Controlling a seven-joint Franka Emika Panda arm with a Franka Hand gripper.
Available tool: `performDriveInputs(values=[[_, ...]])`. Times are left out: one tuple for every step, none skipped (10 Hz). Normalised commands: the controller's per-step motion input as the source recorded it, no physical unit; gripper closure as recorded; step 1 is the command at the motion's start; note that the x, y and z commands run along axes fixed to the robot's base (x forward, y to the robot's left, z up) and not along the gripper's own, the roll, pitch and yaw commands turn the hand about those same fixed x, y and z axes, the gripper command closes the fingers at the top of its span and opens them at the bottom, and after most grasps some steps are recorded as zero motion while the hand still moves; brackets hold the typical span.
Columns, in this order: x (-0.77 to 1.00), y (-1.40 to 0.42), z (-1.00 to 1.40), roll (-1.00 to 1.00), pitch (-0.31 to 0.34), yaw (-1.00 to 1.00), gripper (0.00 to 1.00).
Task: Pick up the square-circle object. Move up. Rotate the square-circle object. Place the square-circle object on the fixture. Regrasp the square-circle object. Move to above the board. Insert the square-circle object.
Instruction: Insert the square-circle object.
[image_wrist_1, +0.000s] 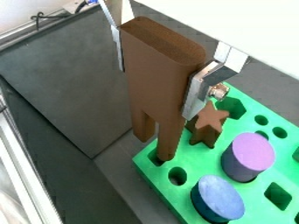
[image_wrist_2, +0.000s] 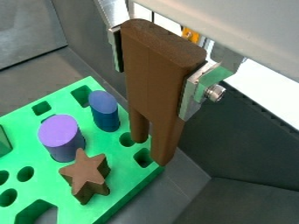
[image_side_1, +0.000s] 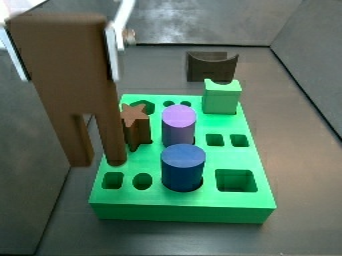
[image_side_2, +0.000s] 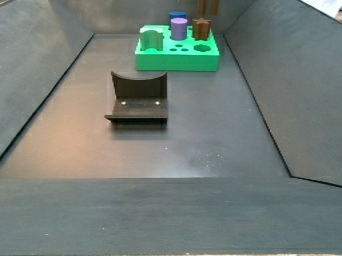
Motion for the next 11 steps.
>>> performDriveInputs(values=[[0.56, -0.19, -0.17, 0.25, 0.046, 0.00, 1.00], [0.53, -0.15, -0.16, 0.30, 0.046, 0.00, 1.00], [0.53, -0.12, -0.15, 0.34, 0.046, 0.00, 1.00], [0.41, -0.09, -0.22, 0.35, 0.007, 0.02, 1.00], [0.21, -0.05, -0.48, 0.17, -0.027, 0.00, 1.00], [0.16, -0.08, -0.42, 0.06, -0.054, 0.00, 1.00], [0.20, -0.11, -0.29, 0.06, -0.011, 0.00, 1.00], [0.27, -0.15, -0.20, 0.15, 0.000, 0.00, 1.00], [0.39, -0.17, -0.17, 0.24, 0.000, 0.00, 1.00], [0.35, -0.15, -0.22, 0.34, 0.000, 0.00, 1.00], [0.25, -0.12, -0.31, 0.32, 0.000, 0.00, 1.00]])
